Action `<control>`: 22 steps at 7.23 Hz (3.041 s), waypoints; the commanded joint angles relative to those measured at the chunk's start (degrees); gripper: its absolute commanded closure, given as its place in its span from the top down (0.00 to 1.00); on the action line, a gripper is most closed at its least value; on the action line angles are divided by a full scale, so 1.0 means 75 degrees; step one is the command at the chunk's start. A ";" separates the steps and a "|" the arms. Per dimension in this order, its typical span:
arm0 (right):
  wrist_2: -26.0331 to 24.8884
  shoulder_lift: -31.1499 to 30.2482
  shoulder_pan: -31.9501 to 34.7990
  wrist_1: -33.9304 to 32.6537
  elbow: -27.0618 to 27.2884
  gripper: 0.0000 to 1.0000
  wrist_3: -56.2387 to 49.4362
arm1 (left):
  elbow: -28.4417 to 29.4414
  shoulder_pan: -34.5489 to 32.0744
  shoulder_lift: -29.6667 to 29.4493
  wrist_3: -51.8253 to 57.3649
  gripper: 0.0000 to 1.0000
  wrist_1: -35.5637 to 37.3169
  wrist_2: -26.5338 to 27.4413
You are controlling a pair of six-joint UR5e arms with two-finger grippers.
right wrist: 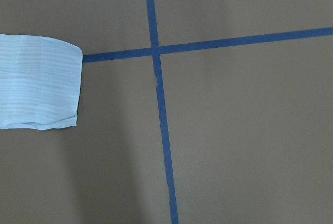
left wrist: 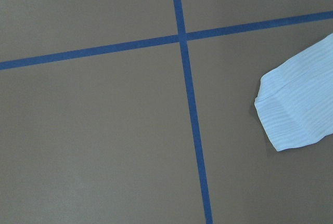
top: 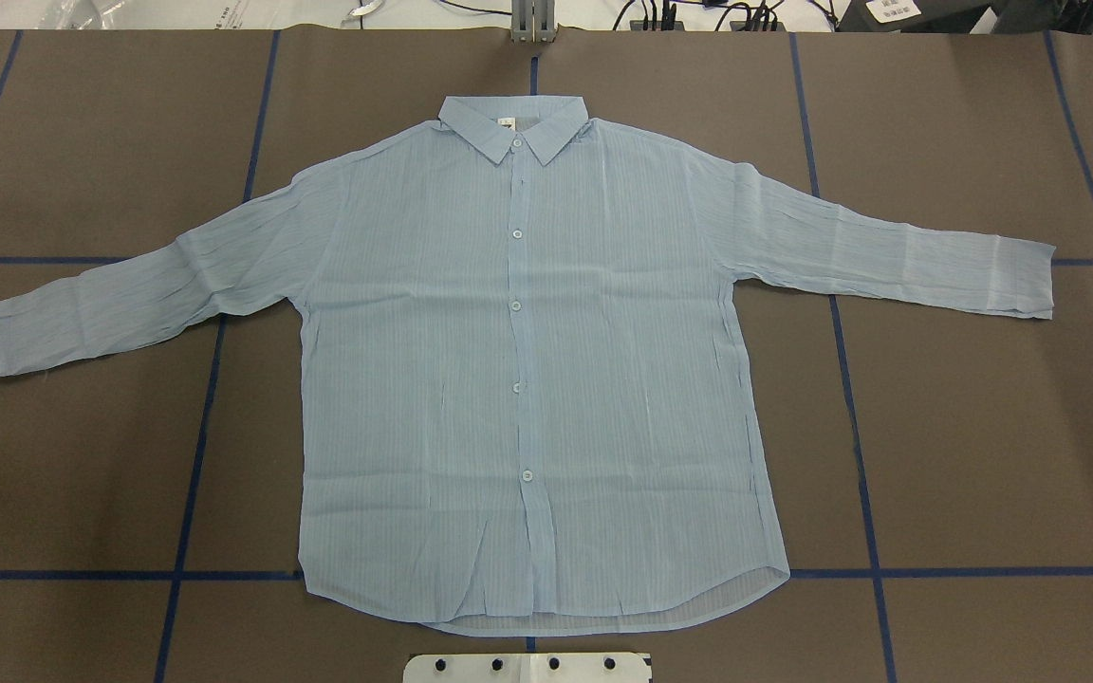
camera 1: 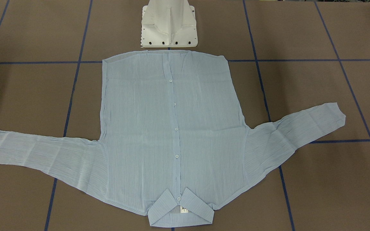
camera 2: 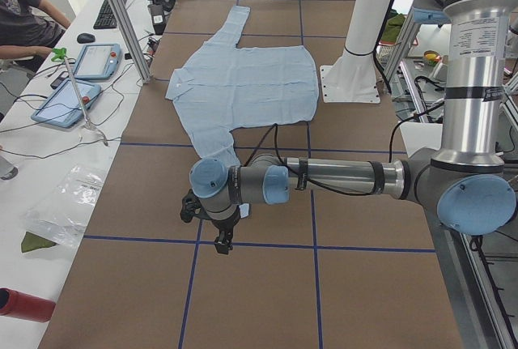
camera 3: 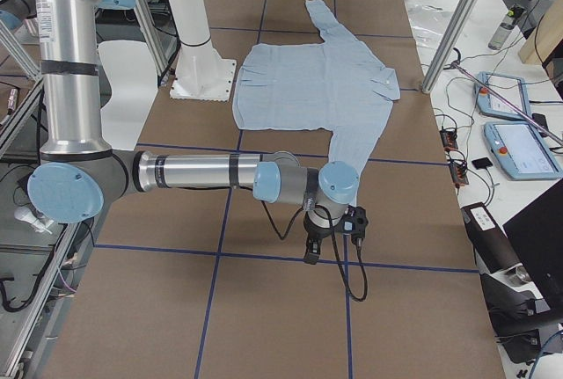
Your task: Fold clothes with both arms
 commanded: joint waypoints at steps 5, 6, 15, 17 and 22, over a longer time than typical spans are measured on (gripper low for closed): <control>-0.0039 -0.0075 -0.0012 0.0011 0.0126 1.00 0.0030 | -0.0065 -0.0002 0.0029 0.0012 1.00 0.0000 0.0001; -0.0062 -0.0075 -0.0012 0.0011 0.0126 1.00 0.0030 | -0.0065 -0.0002 0.0006 0.0000 1.00 0.0000 0.0001; 0.0019 0.0065 -0.0151 0.0011 0.0337 1.00 -0.0028 | -0.0834 0.0056 -0.0217 0.0012 1.00 0.0000 0.0024; 0.0020 0.0230 -0.0387 0.0023 0.0443 1.00 0.0018 | -0.1024 0.0115 -0.0601 0.0012 1.00 -0.0046 0.0013; 0.0770 0.0312 -0.1018 0.3297 -0.1311 1.00 0.1177 | -0.0663 0.0092 -0.0267 0.0094 1.00 -0.1026 -0.0057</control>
